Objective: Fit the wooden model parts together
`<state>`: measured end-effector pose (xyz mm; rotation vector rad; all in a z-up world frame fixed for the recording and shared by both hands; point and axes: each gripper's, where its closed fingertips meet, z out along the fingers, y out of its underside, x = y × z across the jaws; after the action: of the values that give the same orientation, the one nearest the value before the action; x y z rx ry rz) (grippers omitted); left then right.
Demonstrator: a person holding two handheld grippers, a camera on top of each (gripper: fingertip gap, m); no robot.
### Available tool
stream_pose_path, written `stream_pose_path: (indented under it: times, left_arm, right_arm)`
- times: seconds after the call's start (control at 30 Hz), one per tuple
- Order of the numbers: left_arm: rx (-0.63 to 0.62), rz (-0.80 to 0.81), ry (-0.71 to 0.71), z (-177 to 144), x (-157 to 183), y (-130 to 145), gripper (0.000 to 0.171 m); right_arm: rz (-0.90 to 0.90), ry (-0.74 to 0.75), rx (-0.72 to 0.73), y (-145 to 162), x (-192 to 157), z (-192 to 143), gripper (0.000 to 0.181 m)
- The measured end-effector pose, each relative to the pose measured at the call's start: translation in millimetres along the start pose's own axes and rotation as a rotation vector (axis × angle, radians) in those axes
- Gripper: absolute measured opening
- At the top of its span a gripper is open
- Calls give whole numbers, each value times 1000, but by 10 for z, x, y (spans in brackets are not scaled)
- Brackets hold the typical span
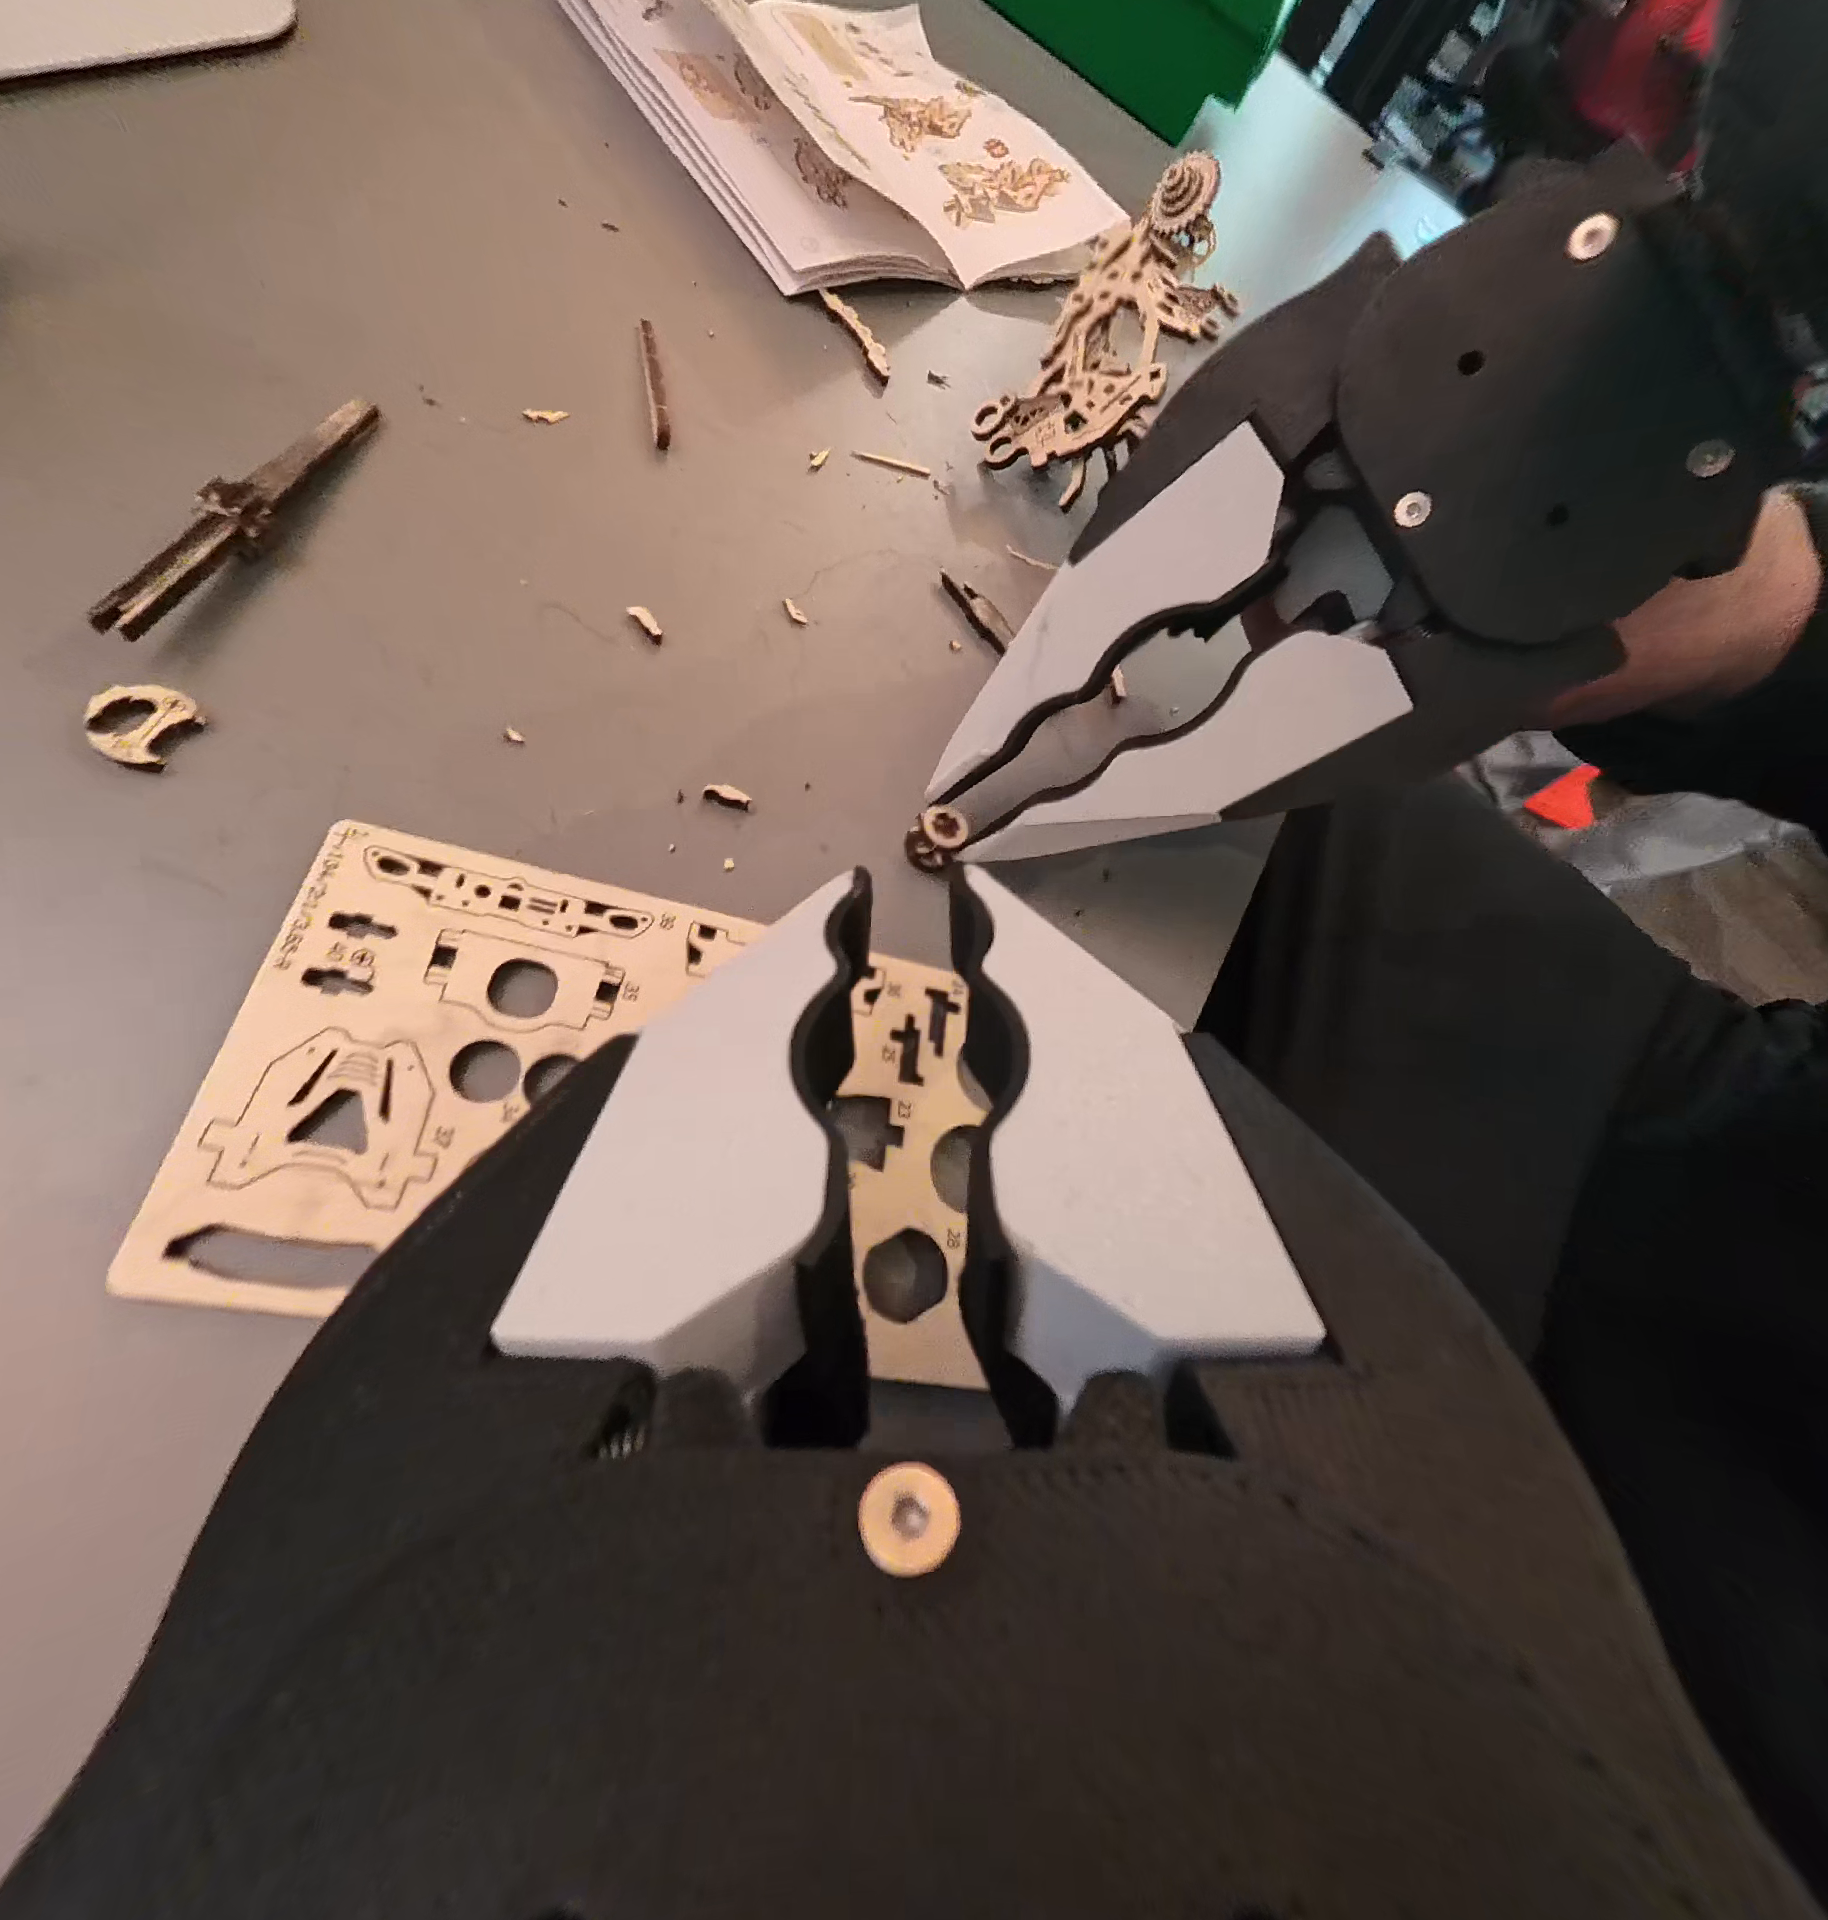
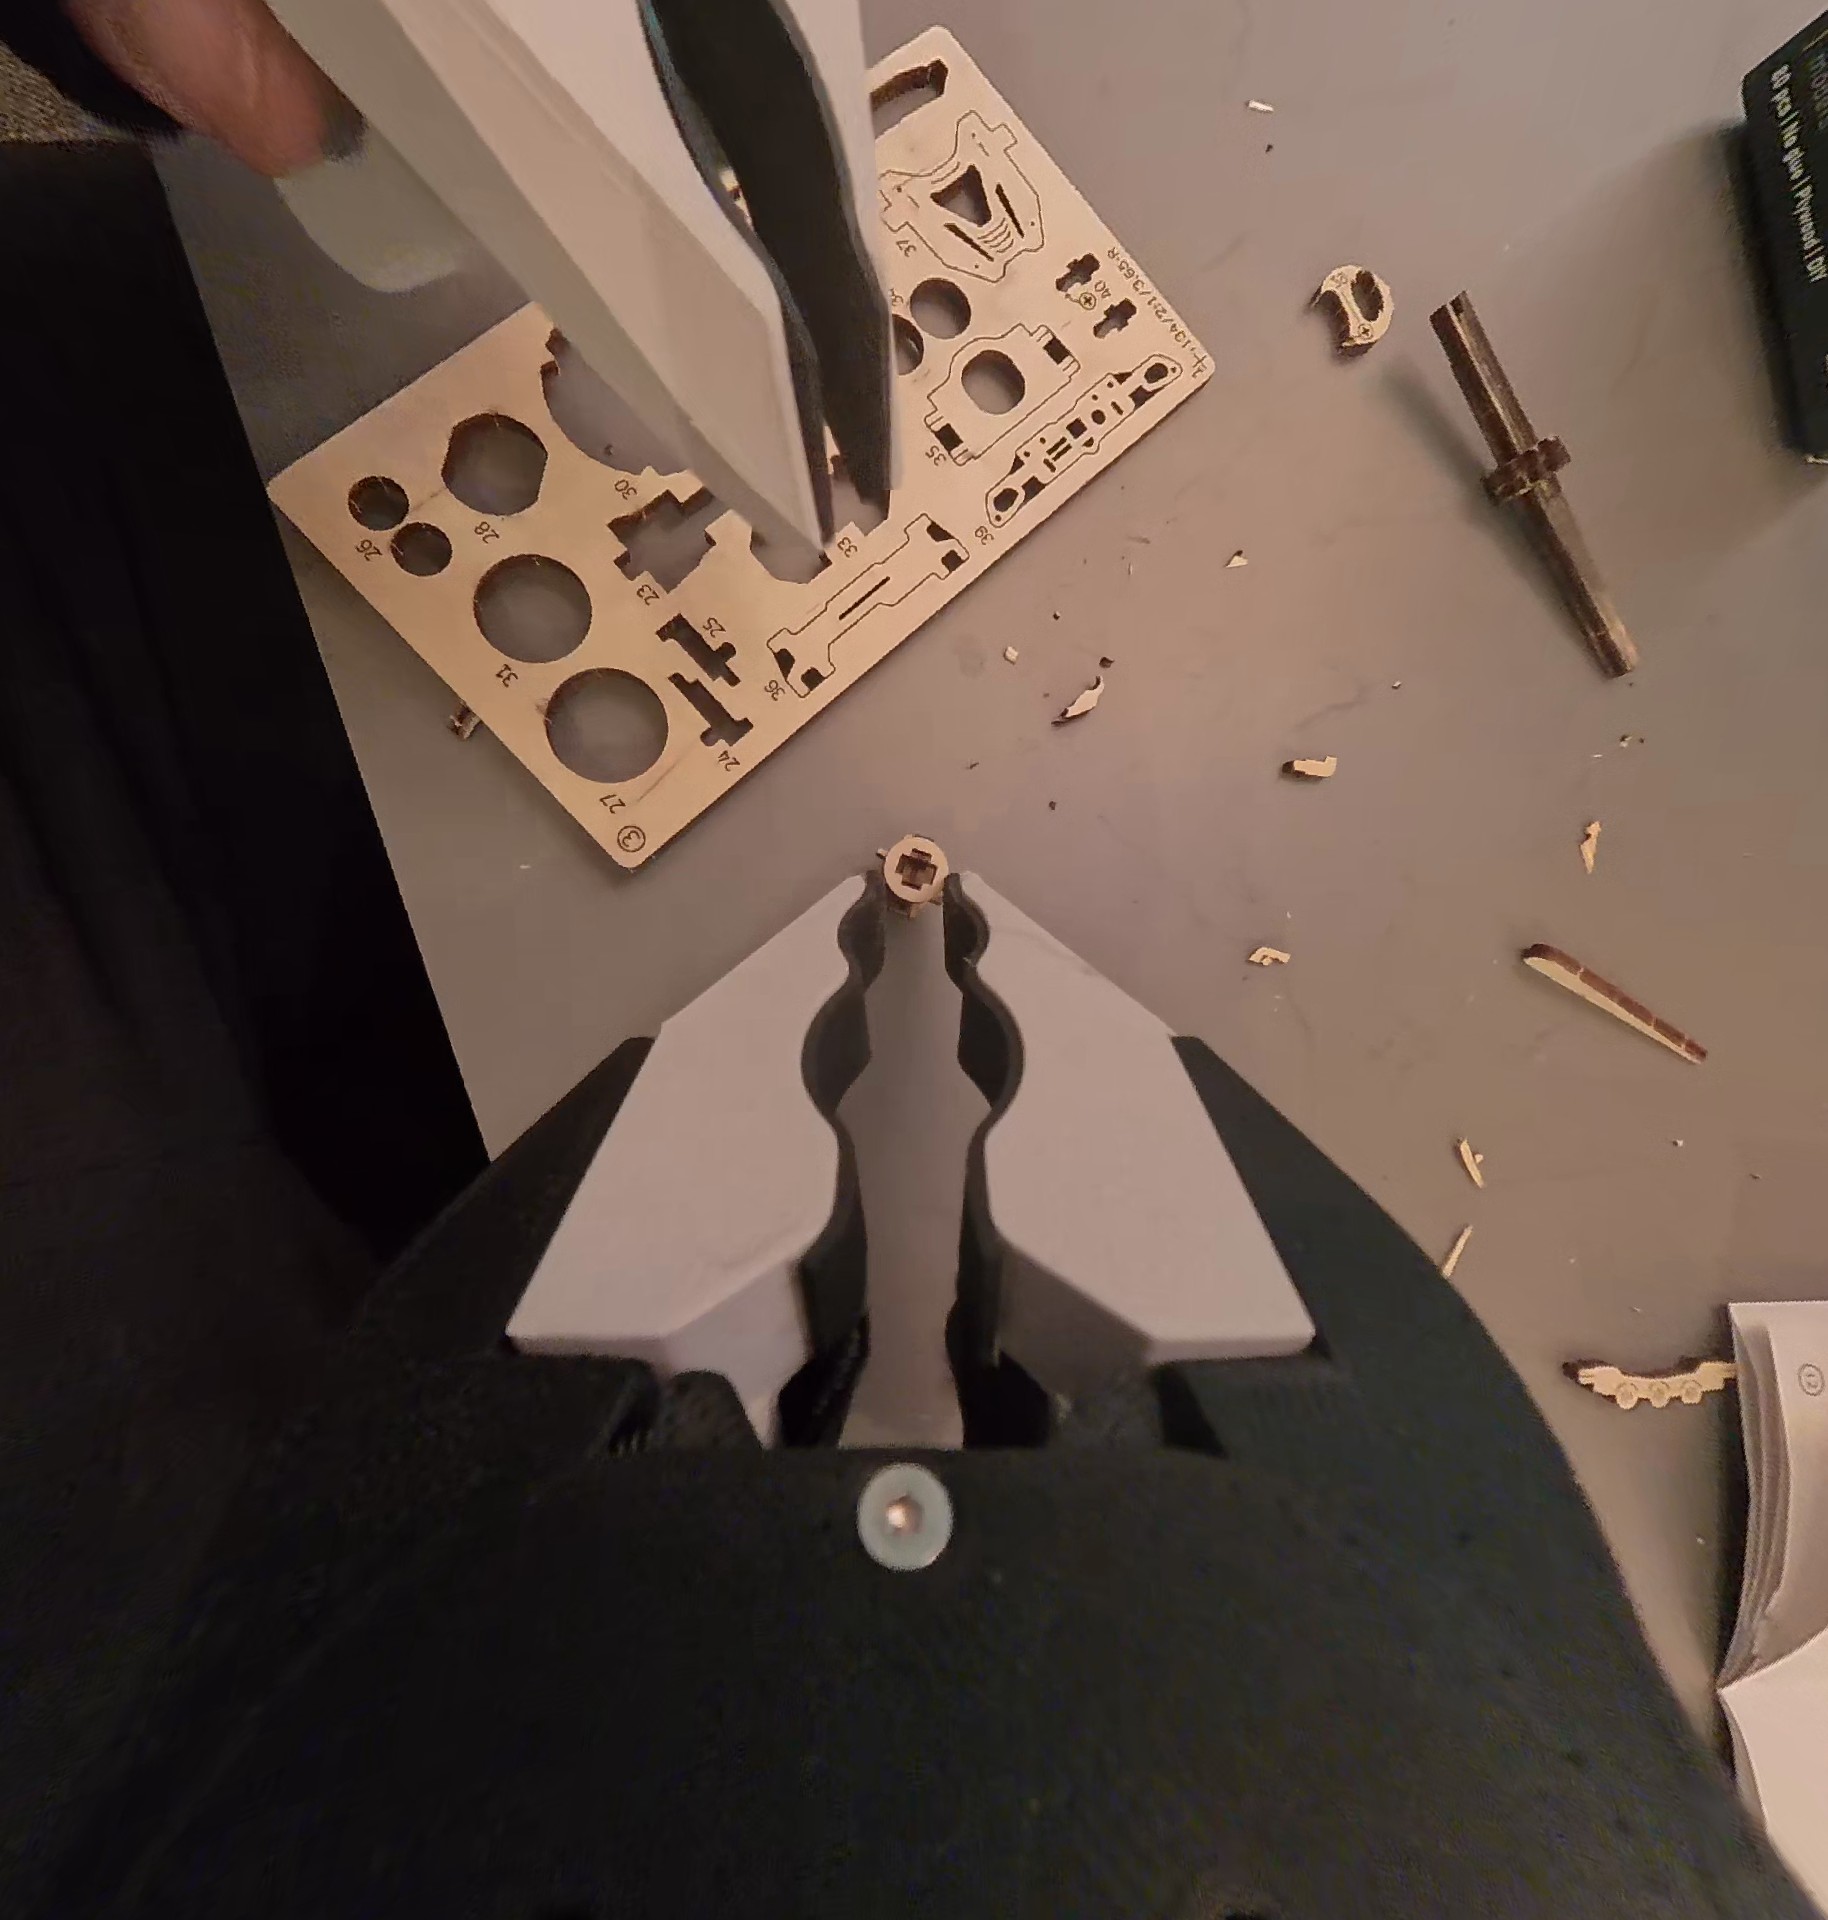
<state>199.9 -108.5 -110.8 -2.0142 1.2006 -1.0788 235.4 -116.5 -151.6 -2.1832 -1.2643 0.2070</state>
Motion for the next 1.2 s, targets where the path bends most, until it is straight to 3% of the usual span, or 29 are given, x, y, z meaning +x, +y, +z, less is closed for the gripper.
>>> stream_pose_path:
  times: [0.2, 0.57, 1.2]
  left_arm:
    - [-78, 55, -7, 179, 6, 39, 11]
    - [-92, 33, -6, 289, -10, 132, 11]
    - [-127, 49, -2, 451, 18, 85, 9]
  right_arm:
    - [4, -2, 9, 3, 0, 0, 8]
    - [16, -4, 11, 26, 10, 0, 16]
    - [-7, -9, 24, -2, -24, -44, 14]
